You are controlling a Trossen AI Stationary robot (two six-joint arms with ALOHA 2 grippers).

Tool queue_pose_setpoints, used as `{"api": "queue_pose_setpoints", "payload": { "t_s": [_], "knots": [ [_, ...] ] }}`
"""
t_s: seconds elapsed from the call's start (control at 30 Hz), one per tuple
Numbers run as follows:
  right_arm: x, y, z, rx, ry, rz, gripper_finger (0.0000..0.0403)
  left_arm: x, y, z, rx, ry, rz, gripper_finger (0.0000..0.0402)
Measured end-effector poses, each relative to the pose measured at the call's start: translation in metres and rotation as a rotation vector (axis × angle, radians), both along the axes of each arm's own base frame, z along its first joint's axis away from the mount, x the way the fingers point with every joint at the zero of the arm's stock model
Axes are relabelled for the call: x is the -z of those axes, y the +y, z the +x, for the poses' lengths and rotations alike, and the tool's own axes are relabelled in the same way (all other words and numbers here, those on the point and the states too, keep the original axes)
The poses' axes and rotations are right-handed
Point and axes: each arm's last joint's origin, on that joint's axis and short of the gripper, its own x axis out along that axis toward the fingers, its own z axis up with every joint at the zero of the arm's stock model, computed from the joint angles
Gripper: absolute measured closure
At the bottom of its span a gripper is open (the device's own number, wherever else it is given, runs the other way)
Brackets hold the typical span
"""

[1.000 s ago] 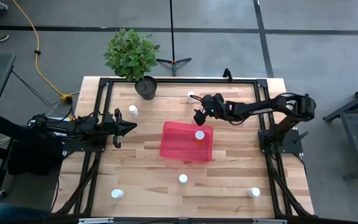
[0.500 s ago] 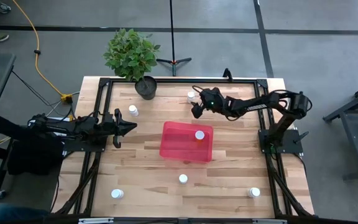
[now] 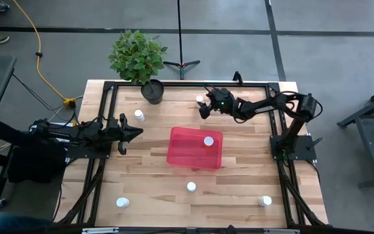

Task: Pick and place pill bottles into a basket
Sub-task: Put the white medicine bottle into the bin

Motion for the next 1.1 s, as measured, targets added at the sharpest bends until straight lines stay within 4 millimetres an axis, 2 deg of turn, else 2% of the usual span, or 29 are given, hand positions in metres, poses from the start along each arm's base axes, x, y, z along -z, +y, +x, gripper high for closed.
{"api": "queue_pose_setpoints", "payload": {
  "t_s": [0.27, 0.57, 0.87, 0.97, 1.1],
  "knots": [
    [0.001, -0.003, 0.001, -0.006, 0.014, -0.058, 0.0096, 0.0, 0.0, 0.0, 0.0, 0.0, 0.0, 0.0344],
    [-0.005, -0.011, 0.0, -0.119, 0.029, -0.184, 0.0096, 0.0, 0.001, 0.0, -0.021, -0.001, -0.002, 0.0344],
    [0.0, -0.019, -0.006, -0.134, 0.038, -0.1, 0.0096, 0.0, 0.001, 0.0, -0.02, -0.009, -0.042, 0.0344],
    [-0.006, -0.023, 0.0, -0.121, 0.049, -0.053, 0.0096, 0.0, 0.001, 0.0, -0.021, -0.009, -0.042, 0.0344],
    [-0.019, -0.028, 0.013, -0.115, 0.152, -0.01, 0.0096, 0.0, 0.001, 0.0, -0.024, -0.009, -0.043, 0.0344]
  ]
}}
